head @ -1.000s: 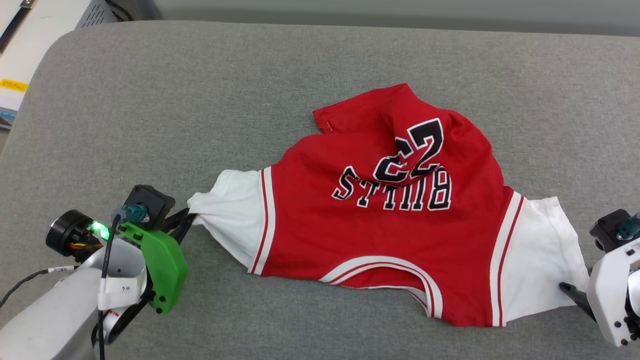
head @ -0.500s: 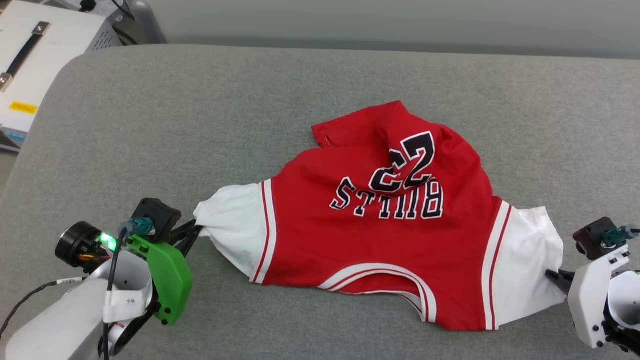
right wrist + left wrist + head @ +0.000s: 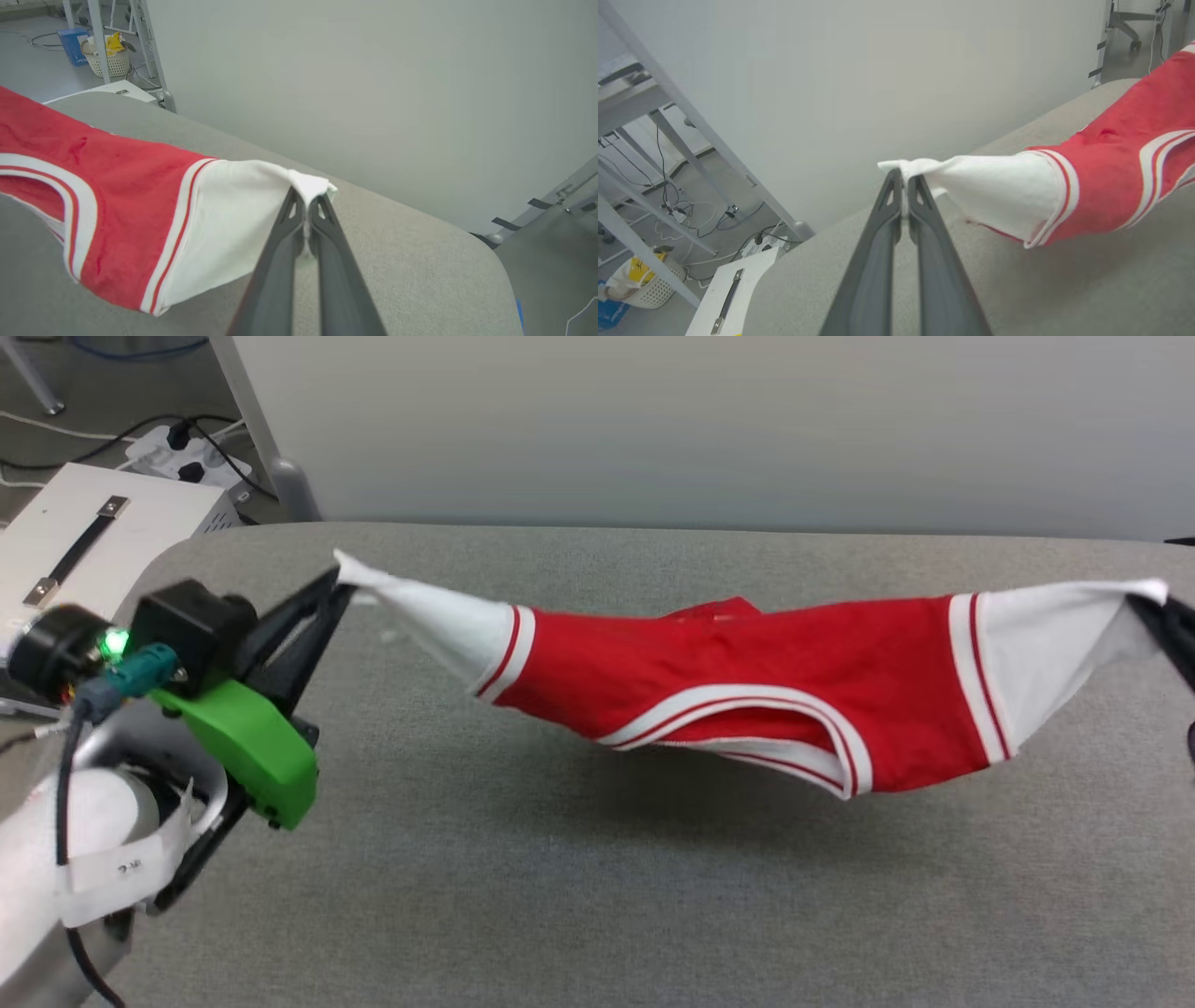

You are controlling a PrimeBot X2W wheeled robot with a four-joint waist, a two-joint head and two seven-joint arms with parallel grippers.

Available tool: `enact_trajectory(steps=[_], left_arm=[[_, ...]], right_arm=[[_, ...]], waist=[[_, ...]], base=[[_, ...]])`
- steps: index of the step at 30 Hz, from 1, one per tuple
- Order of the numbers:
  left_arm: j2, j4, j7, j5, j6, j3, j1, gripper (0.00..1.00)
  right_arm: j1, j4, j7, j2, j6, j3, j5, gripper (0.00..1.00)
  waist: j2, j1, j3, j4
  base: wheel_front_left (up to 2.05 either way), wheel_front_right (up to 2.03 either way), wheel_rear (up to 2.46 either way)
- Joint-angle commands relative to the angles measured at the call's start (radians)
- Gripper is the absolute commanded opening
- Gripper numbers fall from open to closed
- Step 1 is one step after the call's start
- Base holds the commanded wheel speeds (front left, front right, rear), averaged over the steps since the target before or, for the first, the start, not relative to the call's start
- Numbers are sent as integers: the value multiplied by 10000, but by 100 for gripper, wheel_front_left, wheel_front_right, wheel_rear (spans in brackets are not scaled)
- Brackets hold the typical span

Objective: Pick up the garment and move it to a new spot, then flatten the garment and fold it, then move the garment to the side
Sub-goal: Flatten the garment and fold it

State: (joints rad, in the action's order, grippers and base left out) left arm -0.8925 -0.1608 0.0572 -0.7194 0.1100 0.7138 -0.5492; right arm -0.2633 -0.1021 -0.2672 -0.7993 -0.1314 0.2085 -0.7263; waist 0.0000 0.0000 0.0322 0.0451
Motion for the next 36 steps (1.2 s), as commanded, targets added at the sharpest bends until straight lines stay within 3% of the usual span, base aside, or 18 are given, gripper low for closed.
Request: enact_trajectory(steps=[1,7,15,26,36], left_arm=[[-38,-285,-84,80,84,-182,-424,0],[519,-881,-109,461,12,-580,-2094,0],[1697,249,-65,545,-807,-711,-4629,0],[3177,2788,-163,1055,-1656,-839,-8576,0],[3713,4555,-558,1671,-1738,-1089,-11184,0]], right_arm=[[-120,-314,-19,33,7,-395,24,0],[-1216,-1496,-225,470,7,-1589,238,0],[-3733,-1434,-568,740,7,-1572,767,0],[-9037,1703,-224,1496,7,-145,1673,0],[-13022,5016,1151,2364,7,808,2557,0]], waist=[[0,0,-183,13],[0,0,-10,41],[0,0,849,-79],[0,0,3353,-435],[0,0,5020,-710]], base=[[0,0,0],[0,0,0],[0,0,0],[0,0,0],[0,0,0]])
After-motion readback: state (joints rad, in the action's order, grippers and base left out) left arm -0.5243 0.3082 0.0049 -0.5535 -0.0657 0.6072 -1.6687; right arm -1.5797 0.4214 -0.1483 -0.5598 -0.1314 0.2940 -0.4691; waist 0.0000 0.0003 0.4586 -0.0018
